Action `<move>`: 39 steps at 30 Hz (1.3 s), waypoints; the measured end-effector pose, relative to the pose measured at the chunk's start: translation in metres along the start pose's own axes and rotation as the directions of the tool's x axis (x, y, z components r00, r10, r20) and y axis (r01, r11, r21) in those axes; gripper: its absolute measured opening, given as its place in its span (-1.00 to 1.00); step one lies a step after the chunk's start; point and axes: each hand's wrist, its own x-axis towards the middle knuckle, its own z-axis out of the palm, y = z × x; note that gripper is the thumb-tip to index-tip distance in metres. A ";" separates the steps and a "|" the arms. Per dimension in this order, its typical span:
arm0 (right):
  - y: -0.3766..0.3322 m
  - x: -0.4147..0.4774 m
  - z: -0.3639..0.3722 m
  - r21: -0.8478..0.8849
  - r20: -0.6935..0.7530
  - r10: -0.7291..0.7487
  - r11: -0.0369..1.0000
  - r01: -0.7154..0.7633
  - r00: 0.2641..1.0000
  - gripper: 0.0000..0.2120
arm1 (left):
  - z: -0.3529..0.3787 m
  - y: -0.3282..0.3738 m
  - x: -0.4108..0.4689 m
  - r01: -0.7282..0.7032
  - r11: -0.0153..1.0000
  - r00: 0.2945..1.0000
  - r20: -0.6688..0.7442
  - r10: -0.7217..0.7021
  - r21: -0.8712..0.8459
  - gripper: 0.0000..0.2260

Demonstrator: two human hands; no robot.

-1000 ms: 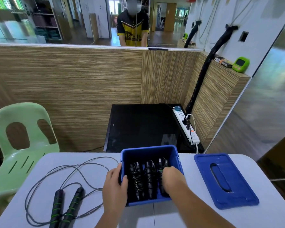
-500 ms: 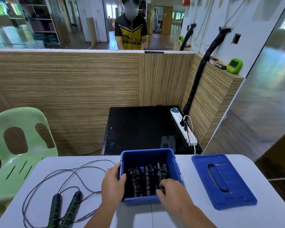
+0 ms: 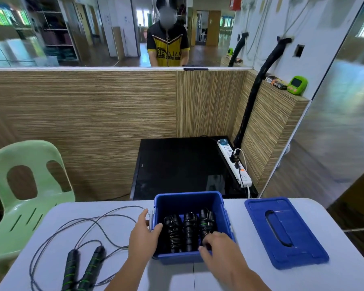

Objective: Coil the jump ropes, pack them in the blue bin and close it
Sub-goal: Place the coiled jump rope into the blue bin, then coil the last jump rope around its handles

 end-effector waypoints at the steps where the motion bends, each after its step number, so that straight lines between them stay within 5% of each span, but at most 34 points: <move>1: 0.000 0.000 0.000 -0.005 0.002 -0.002 1.000 0.002 1.000 -0.75 | 0.000 0.000 0.000 0.008 1.000 1.000 0.004 -0.008 -0.002 -0.37; 14: 0.002 0.002 -0.008 0.024 -0.051 -0.005 1.000 0.006 0.999 -0.78 | -0.008 0.005 -0.013 -0.056 0.997 0.998 -0.036 0.058 0.054 -0.36; 19: -0.003 0.004 -0.017 0.015 -0.079 -0.022 1.000 0.023 0.997 -0.71 | -0.013 0.016 -0.033 -0.150 0.972 0.981 -0.092 0.169 0.178 -0.38; 29: -0.031 0.000 -0.030 0.044 -0.105 -0.175 0.983 0.181 0.979 -0.45 | -0.021 0.024 -0.084 -0.341 0.933 0.920 -0.162 0.356 0.115 -0.52; 39: -0.095 0.001 -0.003 0.016 -0.011 -0.366 0.931 0.366 0.931 -0.51 | -0.061 -0.023 -0.118 -0.231 0.971 0.920 -0.311 0.238 0.059 -0.51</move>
